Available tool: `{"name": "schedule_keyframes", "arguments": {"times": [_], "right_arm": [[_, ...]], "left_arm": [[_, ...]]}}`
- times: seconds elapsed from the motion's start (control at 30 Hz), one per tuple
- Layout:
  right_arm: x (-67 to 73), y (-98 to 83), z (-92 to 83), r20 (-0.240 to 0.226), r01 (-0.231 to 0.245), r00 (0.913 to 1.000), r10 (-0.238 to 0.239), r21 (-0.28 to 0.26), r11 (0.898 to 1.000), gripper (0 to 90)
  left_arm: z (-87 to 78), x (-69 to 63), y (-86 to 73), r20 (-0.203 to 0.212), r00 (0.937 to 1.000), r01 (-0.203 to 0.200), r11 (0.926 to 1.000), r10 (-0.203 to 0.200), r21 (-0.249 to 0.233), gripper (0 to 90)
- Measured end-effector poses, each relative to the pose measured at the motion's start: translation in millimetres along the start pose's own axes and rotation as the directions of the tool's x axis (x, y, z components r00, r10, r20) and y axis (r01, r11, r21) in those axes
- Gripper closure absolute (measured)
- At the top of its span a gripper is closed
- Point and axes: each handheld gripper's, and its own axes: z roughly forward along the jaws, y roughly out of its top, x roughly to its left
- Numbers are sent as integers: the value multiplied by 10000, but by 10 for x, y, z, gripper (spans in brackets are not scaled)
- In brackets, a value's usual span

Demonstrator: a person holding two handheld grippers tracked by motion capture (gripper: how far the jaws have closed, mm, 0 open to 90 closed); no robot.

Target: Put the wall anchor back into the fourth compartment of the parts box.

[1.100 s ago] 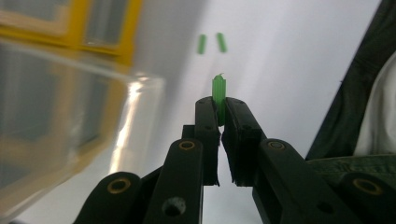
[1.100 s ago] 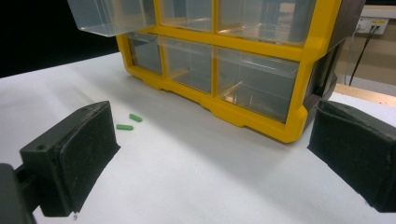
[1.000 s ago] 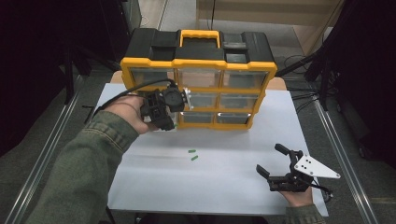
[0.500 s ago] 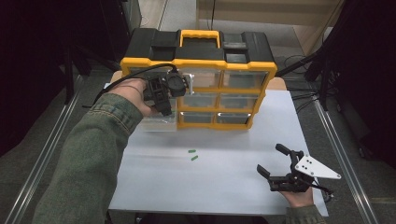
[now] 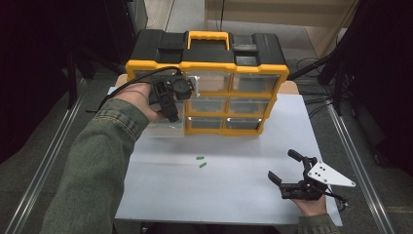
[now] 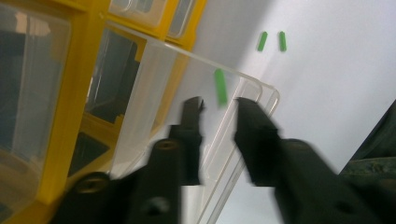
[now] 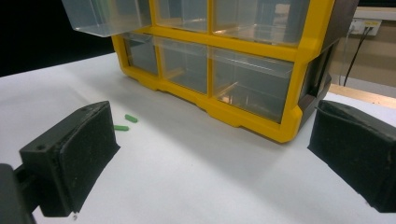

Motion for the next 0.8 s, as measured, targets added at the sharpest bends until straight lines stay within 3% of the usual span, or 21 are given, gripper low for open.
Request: {"name": "schedule_keyframes", "arguments": {"times": [0.13,0.17,0.27,0.43,0.7,0.8], "right_arm": [[1,-1,-2,44,70,10000,-70,14,10000,10],[1,-1,-3,66,49,10000,-49,2,10000,10],[-1,3,-5,79,-25,10000,25,-50,10000,12],[10,-9,21,-103,9,9999,-7,183,9998,19],[0,-4,13,-47,-36,10000,37,201,9998,18],[-1,-6,17,-39,-17,10000,18,220,9998,17]], "left_arm": [[4,-5,-38,258,9995,157,9999,-157,21,501],[-11,-3,-54,365,9990,269,9996,-270,31,501],[-67,-22,-104,788,9952,588,9983,-586,-3,368],[-108,-121,-137,1109,9925,521,9986,-522,35,289],[-97,-283,-105,860,9952,473,9988,-464,-93,225],[-114,-423,-57,647,9973,366,9987,-343,-349,184]]}}
